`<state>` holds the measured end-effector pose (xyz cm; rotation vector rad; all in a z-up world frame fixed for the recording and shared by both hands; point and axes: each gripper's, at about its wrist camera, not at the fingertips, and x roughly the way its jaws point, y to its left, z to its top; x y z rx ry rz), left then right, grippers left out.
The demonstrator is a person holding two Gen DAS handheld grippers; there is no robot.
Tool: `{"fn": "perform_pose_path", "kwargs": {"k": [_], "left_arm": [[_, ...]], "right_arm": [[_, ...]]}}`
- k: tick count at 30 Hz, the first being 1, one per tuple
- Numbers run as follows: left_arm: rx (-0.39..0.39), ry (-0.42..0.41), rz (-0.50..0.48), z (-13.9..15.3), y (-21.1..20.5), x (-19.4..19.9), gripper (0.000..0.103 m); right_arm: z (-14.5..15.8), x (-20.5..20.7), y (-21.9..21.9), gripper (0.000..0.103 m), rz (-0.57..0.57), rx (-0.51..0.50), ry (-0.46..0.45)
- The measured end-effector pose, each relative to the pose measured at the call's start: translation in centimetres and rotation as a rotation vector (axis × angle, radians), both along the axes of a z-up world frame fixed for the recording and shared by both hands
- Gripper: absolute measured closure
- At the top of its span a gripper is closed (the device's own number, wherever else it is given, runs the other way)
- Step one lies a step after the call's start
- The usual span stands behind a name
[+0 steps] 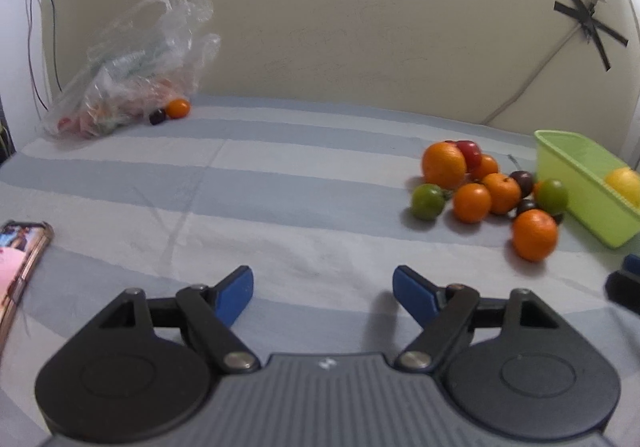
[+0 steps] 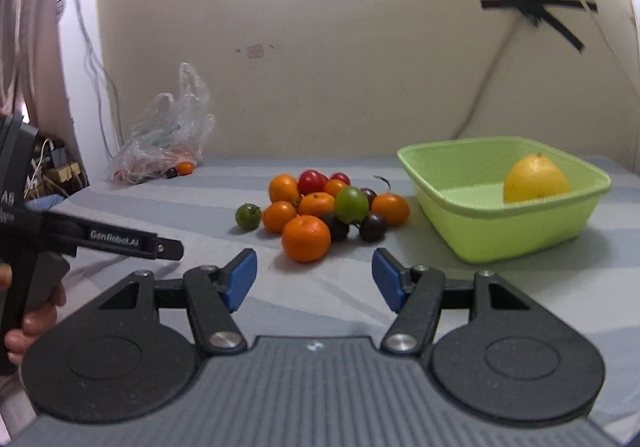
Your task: Organize fruits
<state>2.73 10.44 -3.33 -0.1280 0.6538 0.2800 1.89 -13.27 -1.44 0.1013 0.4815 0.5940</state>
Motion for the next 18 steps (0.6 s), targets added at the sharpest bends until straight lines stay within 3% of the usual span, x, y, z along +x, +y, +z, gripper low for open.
{"fn": "perform_pose_path", "kwargs": {"k": [3, 18], "left_arm": [[0.033, -0.006, -0.002, -0.27, -0.31, 0.0, 0.022], [0.02, -0.017, -0.013, -0.43, -0.42, 0.06, 0.017]], "right_arm": [[-0.23, 0.54, -0.27, 0.037, -0.011, 0.021, 0.03], [-0.55, 0.9, -0.31, 0.037, 0.014, 0.006, 0.05]]}}
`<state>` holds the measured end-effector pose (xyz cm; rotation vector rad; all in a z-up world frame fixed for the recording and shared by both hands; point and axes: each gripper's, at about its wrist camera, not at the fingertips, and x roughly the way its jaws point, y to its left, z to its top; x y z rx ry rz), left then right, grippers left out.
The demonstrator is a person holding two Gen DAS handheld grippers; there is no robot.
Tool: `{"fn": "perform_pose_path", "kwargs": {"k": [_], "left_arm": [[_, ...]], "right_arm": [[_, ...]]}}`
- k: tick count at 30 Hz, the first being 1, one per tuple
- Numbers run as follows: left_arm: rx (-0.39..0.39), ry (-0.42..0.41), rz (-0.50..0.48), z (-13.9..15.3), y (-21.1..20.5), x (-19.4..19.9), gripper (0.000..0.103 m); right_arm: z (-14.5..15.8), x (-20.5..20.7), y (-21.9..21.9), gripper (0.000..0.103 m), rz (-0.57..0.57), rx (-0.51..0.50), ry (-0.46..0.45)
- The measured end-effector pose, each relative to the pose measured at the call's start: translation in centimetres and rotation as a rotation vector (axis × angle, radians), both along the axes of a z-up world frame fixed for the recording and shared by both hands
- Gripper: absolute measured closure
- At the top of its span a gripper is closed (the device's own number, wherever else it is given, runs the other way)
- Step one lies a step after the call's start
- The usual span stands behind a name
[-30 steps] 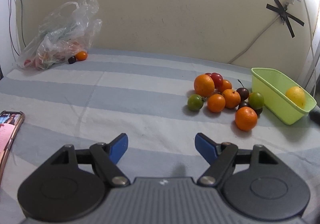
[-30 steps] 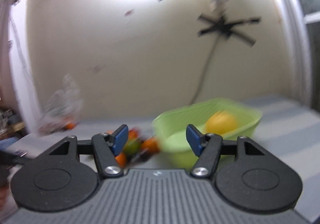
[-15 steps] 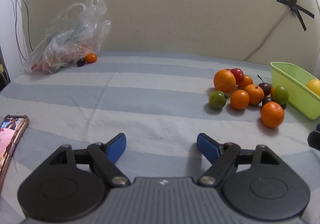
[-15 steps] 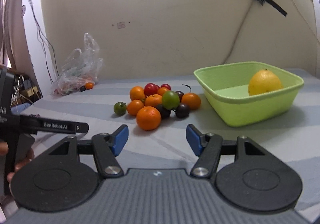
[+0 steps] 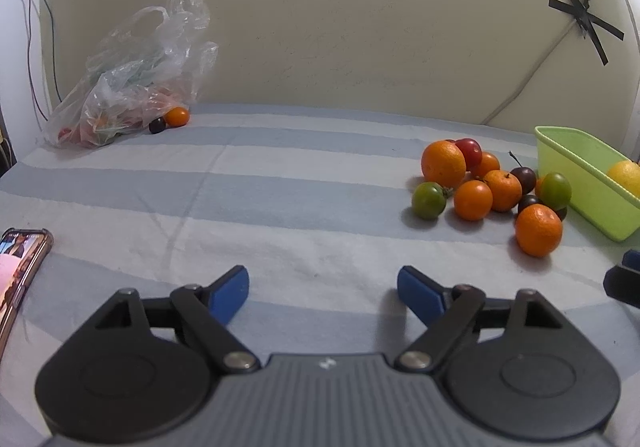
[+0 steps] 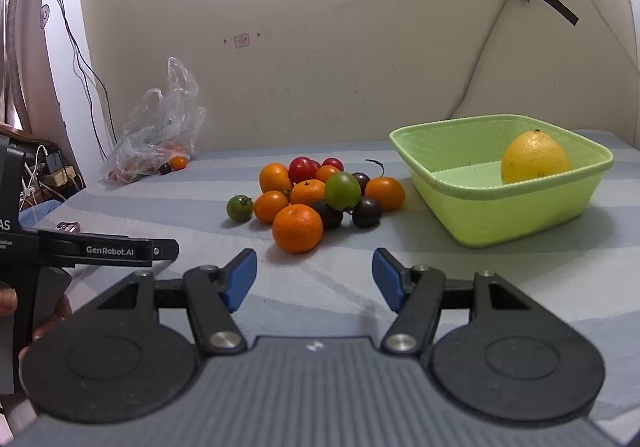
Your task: Organize fruits
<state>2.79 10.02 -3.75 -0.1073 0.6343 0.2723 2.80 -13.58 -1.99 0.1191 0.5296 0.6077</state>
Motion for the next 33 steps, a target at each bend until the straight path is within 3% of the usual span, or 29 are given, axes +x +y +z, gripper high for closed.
{"fn": "perform_pose_path", "kwargs": {"k": [16, 21, 26, 33], "left_arm": [[0.014, 0.008, -0.003, -0.2, -0.4, 0.1, 0.017], [-0.013, -0.005, -0.016, -0.1, 0.1, -0.1, 0.016], [-0.047, -0.027, -0.091, 0.5, 0.2, 0.5, 0.023], [-0.01, -0.056, -0.27, 1.5, -1.1, 3.6, 0.035]], "right_arm": [[-0.2, 0.3, 0.5, 0.037, -0.048, -0.066, 0.025], [-0.2, 0.0, 0.9, 0.037, -0.049, -0.085, 0.018], [-0.2, -0.3, 1.3, 0.037, -0.046, -0.111, 0.008], [0.1, 0.3, 2.6, 0.037, -0.019, -0.158, -0.011]]}}
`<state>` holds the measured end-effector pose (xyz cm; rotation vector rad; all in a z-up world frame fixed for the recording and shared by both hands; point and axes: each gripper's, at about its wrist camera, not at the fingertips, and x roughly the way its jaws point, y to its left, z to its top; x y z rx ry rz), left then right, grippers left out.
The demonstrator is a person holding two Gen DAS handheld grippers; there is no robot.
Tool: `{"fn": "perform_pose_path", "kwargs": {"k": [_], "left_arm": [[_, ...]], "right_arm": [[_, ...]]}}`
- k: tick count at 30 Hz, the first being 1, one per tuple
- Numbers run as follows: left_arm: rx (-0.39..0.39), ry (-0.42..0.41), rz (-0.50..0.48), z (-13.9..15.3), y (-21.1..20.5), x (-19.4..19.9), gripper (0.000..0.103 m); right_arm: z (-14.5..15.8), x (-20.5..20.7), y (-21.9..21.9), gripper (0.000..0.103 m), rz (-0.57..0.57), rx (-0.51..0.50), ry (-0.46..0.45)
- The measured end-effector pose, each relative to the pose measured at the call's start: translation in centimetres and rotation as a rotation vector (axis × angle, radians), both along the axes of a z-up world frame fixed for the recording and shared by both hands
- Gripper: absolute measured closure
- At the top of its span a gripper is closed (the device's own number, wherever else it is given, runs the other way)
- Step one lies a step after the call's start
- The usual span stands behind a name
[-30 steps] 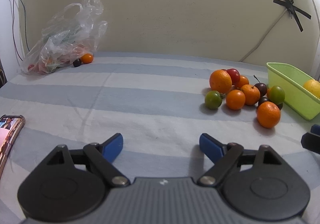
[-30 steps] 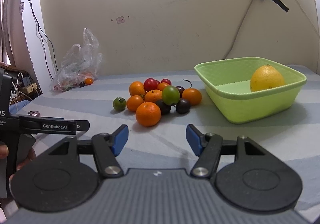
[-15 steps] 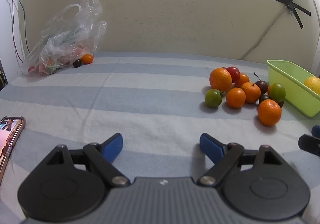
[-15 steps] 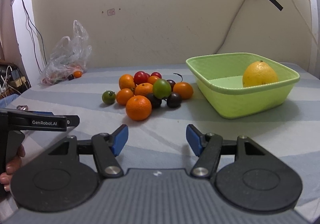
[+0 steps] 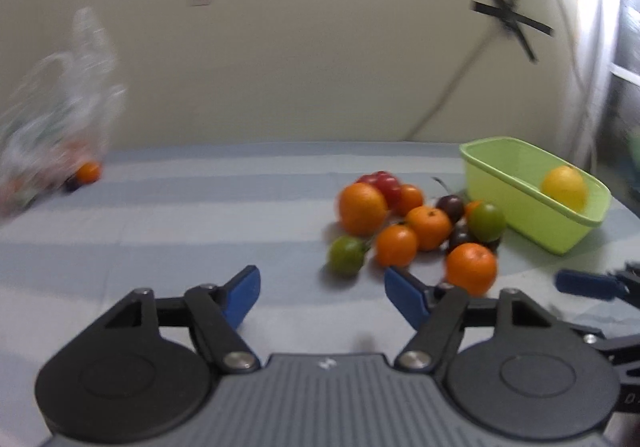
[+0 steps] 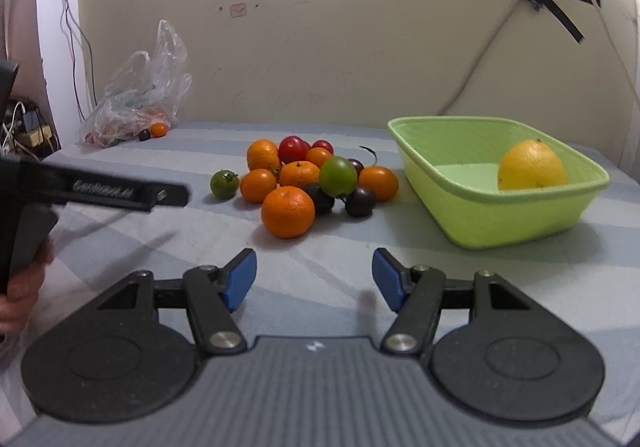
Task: Organize fruits
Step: 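Move the right tool to a tangerine while the left tool approaches a green tomato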
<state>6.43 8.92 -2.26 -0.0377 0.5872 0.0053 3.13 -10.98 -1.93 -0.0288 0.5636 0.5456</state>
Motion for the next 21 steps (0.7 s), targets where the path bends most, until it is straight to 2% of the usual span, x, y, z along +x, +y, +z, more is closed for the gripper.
{"fn": "perform_pose_path", "kwargs": {"k": [4, 7, 10, 18, 19, 20, 21], "left_arm": [[0.008, 0.036, -0.095, -0.4, -0.1, 2.2, 0.045], [0.039, 0.046, -0.167, -0.4, -0.4, 3.5, 0.057], [0.074, 0.026, -0.206, -0.2, -0.4, 3.9, 0.057], [0.122, 0.021, -0.266, -0.8, 0.4, 3.4, 0.057], [0.119, 0.025, -0.268, -1.0, 0.6, 3.4, 0.06], [0.118, 0.03, -0.268, -1.1, 0.8, 3.5, 0.071], [0.102, 0.036, -0.282, -1.2, 1.0, 3.8, 0.075]], "right_arm": [[0.3, 1.0, 1.0, 0.038, 0.025, -0.004, 0.008], [0.4, 1.7, 1.8, 0.046, 0.047, -0.021, 0.008], [0.2, 2.7, 2.4, 0.05, 0.056, -0.022, 0.025], [-0.4, 3.6, 3.1, 0.054, 0.079, -0.024, 0.059], [-0.4, 3.6, 3.1, 0.054, 0.081, -0.02, 0.063], [-0.3, 3.7, 3.1, 0.054, 0.081, -0.015, 0.065], [-0.3, 3.7, 3.0, 0.054, 0.081, -0.011, 0.066]]}}
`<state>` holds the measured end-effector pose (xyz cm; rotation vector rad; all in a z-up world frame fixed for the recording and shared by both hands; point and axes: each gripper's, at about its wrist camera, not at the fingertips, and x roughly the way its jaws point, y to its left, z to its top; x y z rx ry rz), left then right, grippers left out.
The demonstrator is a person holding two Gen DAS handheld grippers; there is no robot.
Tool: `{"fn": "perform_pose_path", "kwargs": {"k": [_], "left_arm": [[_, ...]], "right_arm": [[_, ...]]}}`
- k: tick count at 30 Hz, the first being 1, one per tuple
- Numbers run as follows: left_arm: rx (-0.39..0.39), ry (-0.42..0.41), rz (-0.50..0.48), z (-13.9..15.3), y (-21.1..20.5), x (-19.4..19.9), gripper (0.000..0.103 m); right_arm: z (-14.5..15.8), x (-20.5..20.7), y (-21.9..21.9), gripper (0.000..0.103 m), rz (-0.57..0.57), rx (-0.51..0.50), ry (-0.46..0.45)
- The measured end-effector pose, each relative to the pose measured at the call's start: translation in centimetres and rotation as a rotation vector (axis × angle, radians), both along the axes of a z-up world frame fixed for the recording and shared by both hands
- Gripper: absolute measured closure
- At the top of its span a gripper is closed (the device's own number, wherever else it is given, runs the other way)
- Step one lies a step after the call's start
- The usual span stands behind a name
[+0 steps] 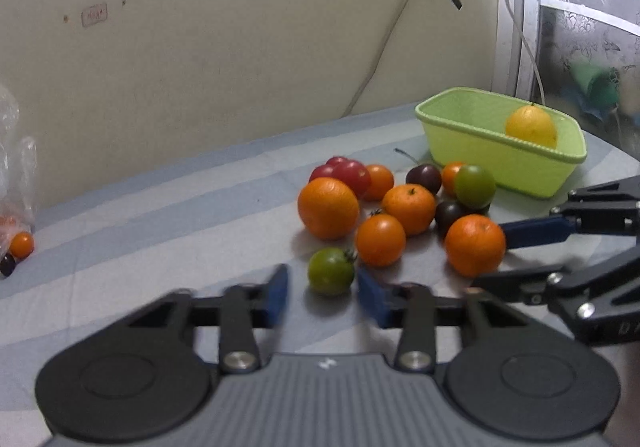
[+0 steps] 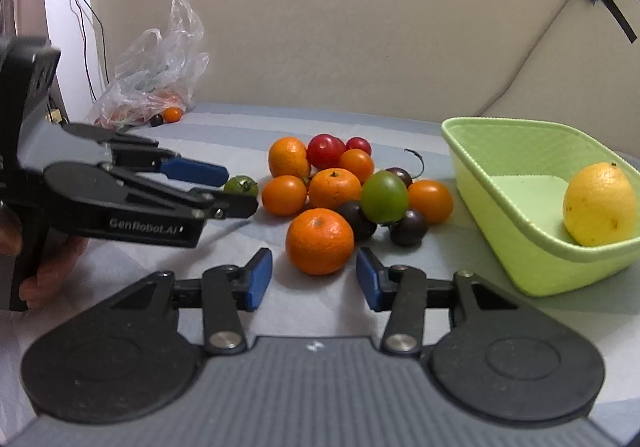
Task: Organize fruits
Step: 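Move the right tool to a tangerine while the left tool approaches a green tomato, then grasp the tangerine with the right tool while the left tool grasps the green tomato, then drop the tangerine into the basket with the right tool while the left drops the green tomato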
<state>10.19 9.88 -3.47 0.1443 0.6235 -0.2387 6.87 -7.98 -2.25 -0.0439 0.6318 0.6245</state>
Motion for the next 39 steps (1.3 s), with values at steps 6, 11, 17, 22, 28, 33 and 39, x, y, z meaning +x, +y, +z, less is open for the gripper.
{"fn": "perform_pose_path", "kwargs": {"k": [6, 11, 17, 22, 28, 33, 39], "left_arm": [[-0.04, 0.004, -0.012, 0.4, -0.3, -0.3, 0.078], [-0.029, -0.062, -0.041, 1.9, -2.0, -3.0, 0.078], [-0.065, -0.072, -0.071, 3.2, -4.4, -3.1, 0.077], [-0.069, -0.024, -0.059, 2.5, -5.1, -2.2, 0.077], [-0.076, -0.008, -0.066, 2.4, -5.8, -2.6, 0.077], [-0.089, -0.015, -0.077, 3.5, -6.3, -2.2, 0.077], [-0.053, -0.034, -0.136, 5.5, -9.7, 0.2, 0.077]], "right_arm": [[0.0, 0.2, 0.1, 0.065, -0.004, 0.001, 0.007], [0.4, -0.4, -0.8, 0.066, -0.004, 0.033, -0.008], [1.4, -1.6, -2.7, 0.083, -0.037, 0.078, -0.071], [1.3, -1.6, -3.2, 0.072, -0.005, 0.081, -0.058], [0.6, -2.0, -3.5, 0.049, 0.022, 0.063, -0.021], [0.0, -1.8, -3.5, 0.066, 0.08, 0.088, 0.074], [2.2, -3.6, -5.3, 0.066, -0.036, 0.057, -0.159]]}}
